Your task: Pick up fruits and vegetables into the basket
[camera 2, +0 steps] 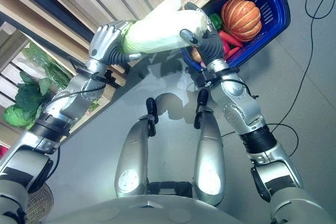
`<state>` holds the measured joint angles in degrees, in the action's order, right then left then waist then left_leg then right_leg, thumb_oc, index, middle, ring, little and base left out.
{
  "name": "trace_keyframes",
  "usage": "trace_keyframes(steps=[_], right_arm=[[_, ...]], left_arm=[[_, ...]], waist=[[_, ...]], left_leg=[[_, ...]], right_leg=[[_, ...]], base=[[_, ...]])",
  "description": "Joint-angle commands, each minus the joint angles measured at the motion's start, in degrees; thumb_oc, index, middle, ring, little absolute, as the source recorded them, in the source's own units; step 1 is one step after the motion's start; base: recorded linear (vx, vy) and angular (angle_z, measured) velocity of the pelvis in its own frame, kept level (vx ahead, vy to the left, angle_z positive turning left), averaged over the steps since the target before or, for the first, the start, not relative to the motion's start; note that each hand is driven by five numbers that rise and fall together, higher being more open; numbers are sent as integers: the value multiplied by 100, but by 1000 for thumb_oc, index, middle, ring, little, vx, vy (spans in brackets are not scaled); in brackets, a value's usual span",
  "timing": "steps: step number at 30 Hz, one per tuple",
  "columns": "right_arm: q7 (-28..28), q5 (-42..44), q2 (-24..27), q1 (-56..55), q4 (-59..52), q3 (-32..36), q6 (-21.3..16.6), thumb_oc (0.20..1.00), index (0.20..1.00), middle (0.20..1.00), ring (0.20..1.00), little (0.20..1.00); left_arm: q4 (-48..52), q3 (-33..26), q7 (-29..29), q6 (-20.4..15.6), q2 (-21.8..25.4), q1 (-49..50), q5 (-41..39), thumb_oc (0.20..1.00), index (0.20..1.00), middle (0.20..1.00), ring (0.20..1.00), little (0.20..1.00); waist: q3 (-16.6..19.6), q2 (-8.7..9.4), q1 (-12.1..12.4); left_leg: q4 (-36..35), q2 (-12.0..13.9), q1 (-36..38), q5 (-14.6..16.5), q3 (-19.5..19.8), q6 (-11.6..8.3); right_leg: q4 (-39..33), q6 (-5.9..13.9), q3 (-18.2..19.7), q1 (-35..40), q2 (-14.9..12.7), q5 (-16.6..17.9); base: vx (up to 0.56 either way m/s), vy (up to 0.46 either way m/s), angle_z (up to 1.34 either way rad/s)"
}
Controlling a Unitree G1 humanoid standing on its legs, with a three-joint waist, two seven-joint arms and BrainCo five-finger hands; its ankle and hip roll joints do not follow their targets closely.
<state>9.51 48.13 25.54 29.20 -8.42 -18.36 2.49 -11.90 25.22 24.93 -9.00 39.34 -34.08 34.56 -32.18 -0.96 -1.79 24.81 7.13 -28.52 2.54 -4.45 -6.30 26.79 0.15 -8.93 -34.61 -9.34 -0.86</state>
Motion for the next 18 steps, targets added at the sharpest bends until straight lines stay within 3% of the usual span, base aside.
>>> trace_keyframes(steps=[1,6,18], right_arm=[[80,194,-276,228,-277,-62,-208,1000,1000,1000,1000,1000],[170,182,-309,246,-122,-155,-218,1000,1000,1000,1000,1000],[294,-174,-272,368,126,-415,-140,1000,1000,1000,1000,1000]], left_arm=[[911,304,331,-341,95,-363,525,200,200,200,200,200],[971,497,206,-229,31,-476,675,200,200,200,200,200],[1167,875,-422,453,-102,-674,940,200,200,200,200,200]], waist=[[239,122,-18],[239,135,-34],[239,141,-64]], left_leg=[[-197,-196,-68,39,-426,357],[-217,-190,-26,44,-440,353],[-254,-199,83,78,-458,372]], right_leg=[[-90,515,-48,349,-49,-354],[-120,533,-48,385,-59,-336],[-193,558,-27,500,-73,-335]], base=[[0,0,0],[0,0,0],[0,0,0]])
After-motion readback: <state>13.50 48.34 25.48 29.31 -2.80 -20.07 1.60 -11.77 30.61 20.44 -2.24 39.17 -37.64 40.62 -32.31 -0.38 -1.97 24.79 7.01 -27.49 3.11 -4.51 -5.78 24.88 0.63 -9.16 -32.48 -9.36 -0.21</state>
